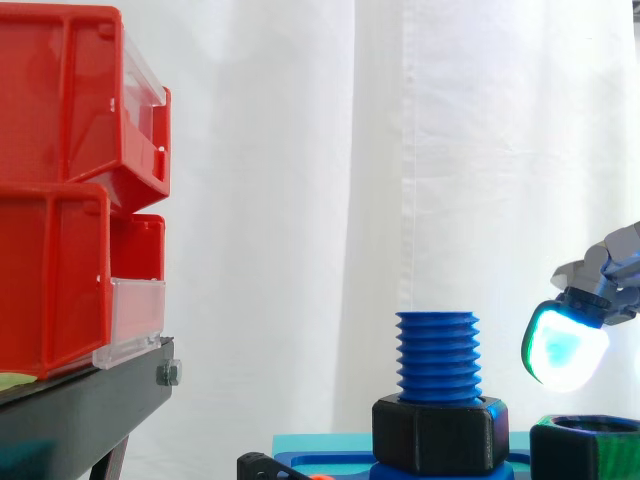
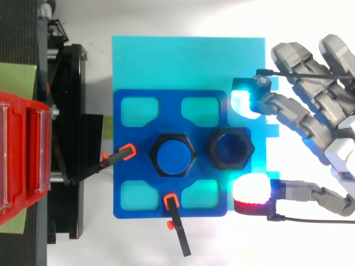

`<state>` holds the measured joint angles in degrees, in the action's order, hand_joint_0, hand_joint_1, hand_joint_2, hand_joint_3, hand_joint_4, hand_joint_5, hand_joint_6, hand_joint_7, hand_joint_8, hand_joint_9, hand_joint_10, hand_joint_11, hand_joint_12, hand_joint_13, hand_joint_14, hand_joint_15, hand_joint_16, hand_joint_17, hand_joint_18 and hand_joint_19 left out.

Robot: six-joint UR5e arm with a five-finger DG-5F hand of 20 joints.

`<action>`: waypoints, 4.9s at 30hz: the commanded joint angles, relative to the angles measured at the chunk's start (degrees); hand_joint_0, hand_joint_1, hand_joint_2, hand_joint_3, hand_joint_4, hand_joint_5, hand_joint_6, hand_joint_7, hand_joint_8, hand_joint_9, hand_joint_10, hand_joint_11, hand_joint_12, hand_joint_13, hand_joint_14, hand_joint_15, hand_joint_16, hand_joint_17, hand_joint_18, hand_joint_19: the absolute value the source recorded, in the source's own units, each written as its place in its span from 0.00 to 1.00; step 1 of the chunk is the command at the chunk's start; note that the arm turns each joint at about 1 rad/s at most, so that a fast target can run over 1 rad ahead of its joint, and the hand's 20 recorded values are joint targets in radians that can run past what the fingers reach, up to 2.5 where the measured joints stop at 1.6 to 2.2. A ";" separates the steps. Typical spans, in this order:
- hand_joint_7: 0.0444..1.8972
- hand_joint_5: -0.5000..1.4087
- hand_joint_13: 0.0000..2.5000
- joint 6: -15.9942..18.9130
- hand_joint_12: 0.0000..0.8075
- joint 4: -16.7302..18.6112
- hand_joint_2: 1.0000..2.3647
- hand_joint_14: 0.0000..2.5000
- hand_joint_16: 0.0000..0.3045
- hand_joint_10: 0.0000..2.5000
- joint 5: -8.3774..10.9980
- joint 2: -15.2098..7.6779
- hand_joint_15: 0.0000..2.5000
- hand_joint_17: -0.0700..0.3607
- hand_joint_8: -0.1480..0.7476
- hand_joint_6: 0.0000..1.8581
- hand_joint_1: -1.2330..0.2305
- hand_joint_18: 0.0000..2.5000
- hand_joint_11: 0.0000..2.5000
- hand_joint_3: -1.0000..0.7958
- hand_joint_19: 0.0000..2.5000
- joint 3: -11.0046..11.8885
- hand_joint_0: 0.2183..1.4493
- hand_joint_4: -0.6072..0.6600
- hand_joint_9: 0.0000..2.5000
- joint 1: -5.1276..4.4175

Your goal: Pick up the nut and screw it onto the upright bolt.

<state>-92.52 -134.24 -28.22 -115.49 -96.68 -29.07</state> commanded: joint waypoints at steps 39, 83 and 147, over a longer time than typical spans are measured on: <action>0.57 0.15 0.17 2.00 0.39 -2.34 0.00 0.00 0.12 0.00 -0.61 -2.55 0.00 0.36 0.42 0.27 0.42 0.09 0.00 0.28 0.00 1.06 0.21 0.67 0.13 -0.11; 0.62 0.17 0.24 24.85 0.32 -44.26 0.00 0.00 0.10 0.00 -12.39 -0.44 0.00 0.32 0.43 0.29 0.48 0.18 0.00 0.28 0.03 20.22 0.28 0.65 0.21 6.39; 0.64 0.18 0.27 9.29 0.31 -23.26 0.00 0.00 0.10 0.00 -29.79 -4.83 0.00 0.33 0.43 0.29 0.48 0.21 0.00 0.28 0.05 19.34 0.28 0.64 0.23 11.32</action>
<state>-83.43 -157.15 -58.07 -120.38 -77.32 -17.53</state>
